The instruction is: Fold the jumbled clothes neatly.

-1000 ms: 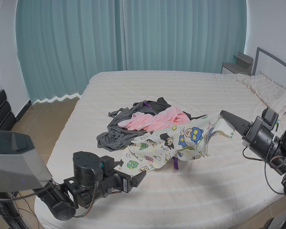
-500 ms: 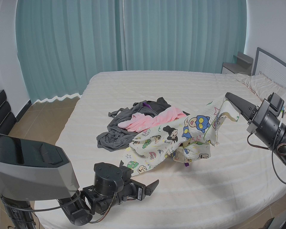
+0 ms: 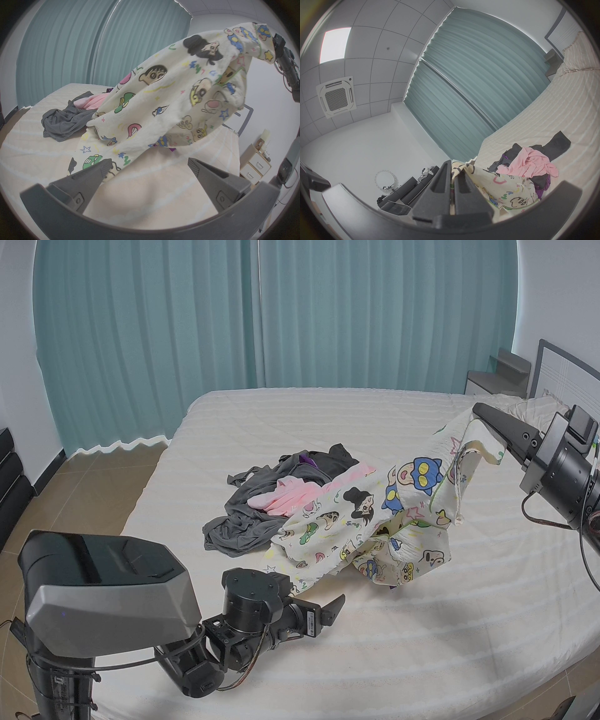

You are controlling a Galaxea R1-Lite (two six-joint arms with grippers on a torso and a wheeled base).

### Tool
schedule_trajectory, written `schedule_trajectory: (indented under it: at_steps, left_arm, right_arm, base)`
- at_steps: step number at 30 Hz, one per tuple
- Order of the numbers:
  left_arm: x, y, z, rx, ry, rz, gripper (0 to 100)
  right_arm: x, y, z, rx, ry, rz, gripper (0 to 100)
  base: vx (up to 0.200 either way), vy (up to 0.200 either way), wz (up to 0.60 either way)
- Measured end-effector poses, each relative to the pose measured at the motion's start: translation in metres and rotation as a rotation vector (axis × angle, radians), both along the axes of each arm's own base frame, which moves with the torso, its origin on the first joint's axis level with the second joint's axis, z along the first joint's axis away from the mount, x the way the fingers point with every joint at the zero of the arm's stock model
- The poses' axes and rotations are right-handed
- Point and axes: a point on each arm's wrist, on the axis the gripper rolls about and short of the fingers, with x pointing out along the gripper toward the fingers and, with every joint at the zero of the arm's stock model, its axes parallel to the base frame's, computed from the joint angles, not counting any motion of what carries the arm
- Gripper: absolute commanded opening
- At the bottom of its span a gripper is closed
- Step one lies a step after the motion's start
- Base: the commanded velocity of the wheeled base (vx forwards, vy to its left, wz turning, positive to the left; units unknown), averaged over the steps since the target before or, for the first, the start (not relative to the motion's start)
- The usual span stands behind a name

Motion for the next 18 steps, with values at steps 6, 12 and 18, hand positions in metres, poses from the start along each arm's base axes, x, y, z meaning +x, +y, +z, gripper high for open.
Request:
schedule_trajectory:
  at_steps: [6, 12, 18]
  left_arm:
    - [0.021, -0.001, -0.008, -0.014, -0.012, 0.037, 100]
    - [0.039, 0.004, -0.020, -0.013, -0.011, 0.078, 100]
    - [0.053, 0.009, -0.034, -0.013, 0.005, 0.113, 0]
  right_arm:
    - [0.001, 0.001, 0.002, 0.003, -0.005, 0.002, 0]
    - [0.002, 0.001, 0.002, 0.002, -0.004, 0.004, 0]
    - [0.004, 0.001, 0.001, 0.001, 0.002, 0.000, 0]
  base:
    - [0.000, 0.000, 0.00]
    - [0.000, 0.000, 0.00]
    - [0.000, 0.000, 0.00]
